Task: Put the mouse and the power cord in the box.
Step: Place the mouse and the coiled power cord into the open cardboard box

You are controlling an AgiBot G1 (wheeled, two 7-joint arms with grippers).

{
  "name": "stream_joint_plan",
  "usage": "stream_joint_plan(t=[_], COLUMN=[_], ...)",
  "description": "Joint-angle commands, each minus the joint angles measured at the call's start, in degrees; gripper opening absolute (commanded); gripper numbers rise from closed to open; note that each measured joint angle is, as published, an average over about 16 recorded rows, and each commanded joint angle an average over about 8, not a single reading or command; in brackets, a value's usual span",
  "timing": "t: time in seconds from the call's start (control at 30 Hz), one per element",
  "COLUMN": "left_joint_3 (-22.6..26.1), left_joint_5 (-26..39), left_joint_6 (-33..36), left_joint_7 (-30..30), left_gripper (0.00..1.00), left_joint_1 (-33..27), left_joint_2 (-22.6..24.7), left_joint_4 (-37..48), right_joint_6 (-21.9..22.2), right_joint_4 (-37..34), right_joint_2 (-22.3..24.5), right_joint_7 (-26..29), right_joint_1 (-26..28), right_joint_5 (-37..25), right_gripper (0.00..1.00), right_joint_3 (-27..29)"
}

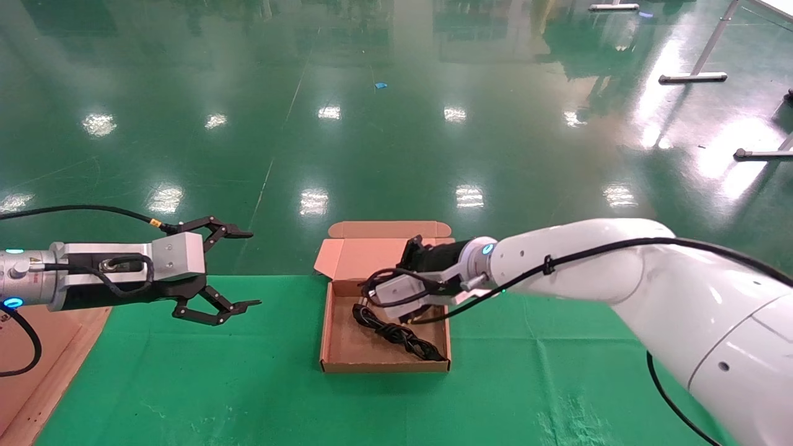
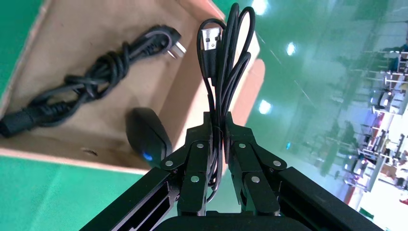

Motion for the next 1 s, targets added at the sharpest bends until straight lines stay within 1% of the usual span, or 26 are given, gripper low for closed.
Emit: stream_joint_plan(t=[0.03,0.17,0.2,0.33,1.0], left_joint_3=[0.0,0.0,0.0,-0.1,0.0], left_joint_5=[0.0,0.0,-0.1,-0.1,0.0], left_joint_6=[0.1,0.1,0.1,0.0,0.1], left_joint_7=[0.1,0.2,0.2,0.3,0.3], left_gripper=[1.0,1.0,1.0,1.0,1.0], left_joint_1=[0.0,-0.1,-0.1,-0.1,-0.1], left_joint_2=[0.1,0.1,0.1,0.1,0.1], left_joint_4=[0.2,0.4,0.4,0.6,0.4], right_joint_6=[0.6,1.0,1.0,1.3,0.9], right_joint_4=[0.3,0.5,0.5,0.6,0.4], right_joint_2=[0.0,0.0,0.0,0.0,0.0], right_joint_7=[0.5,1.6,1.8,2.2,1.7], right_joint_1=[-0.3,-0.5,-0.5,-0.7,-0.5], right_joint_5=[0.9,2.7,3.0,3.8,2.8], right_gripper=[0.43,0.93,1.0,1.0,1.0], right_joint_3=[-1.3,-2.5,-2.7,-3.2,-2.5])
